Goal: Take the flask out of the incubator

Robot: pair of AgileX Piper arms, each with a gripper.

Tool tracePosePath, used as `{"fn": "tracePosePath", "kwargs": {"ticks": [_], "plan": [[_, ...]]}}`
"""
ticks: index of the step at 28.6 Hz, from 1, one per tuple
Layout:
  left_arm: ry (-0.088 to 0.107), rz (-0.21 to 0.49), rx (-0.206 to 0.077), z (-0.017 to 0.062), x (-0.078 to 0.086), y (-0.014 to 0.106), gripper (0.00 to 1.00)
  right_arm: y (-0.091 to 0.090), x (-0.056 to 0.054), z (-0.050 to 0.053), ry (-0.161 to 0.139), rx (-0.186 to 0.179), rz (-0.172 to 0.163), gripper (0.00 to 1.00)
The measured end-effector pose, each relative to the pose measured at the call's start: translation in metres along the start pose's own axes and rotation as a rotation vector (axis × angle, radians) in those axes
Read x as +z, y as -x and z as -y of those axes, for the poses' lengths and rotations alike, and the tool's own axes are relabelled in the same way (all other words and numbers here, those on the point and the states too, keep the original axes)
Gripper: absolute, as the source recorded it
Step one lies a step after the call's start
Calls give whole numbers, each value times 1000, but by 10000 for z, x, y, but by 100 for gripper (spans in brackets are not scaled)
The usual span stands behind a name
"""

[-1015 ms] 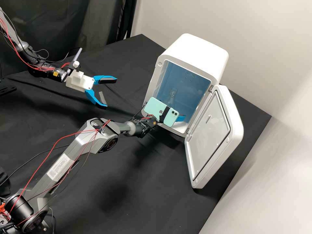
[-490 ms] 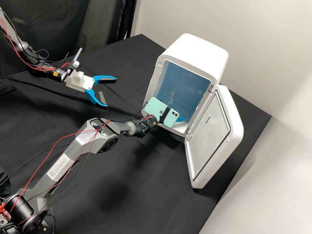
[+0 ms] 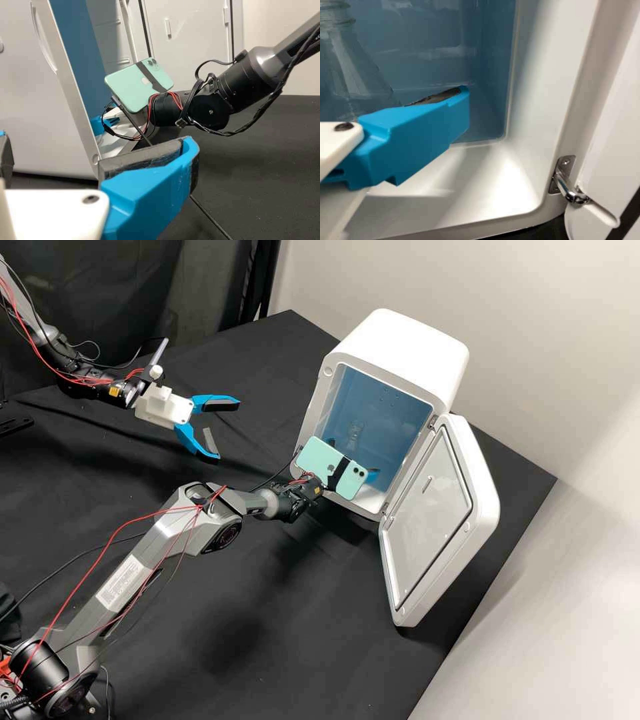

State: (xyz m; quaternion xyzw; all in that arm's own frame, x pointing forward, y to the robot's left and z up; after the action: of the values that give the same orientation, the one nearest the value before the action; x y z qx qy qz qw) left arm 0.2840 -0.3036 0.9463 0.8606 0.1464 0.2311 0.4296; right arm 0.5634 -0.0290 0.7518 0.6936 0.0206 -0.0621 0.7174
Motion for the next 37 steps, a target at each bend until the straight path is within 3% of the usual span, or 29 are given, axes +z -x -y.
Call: {"fn": "tracePosePath", "kwargs": {"ticks": [22, 37], "plan": [[0, 0, 0, 0, 0, 0, 100, 0, -4, 4, -9, -5, -5, 0], [0, 0, 0, 0, 0, 0, 100, -1, -9, 11, 6, -7, -14, 0]]}}
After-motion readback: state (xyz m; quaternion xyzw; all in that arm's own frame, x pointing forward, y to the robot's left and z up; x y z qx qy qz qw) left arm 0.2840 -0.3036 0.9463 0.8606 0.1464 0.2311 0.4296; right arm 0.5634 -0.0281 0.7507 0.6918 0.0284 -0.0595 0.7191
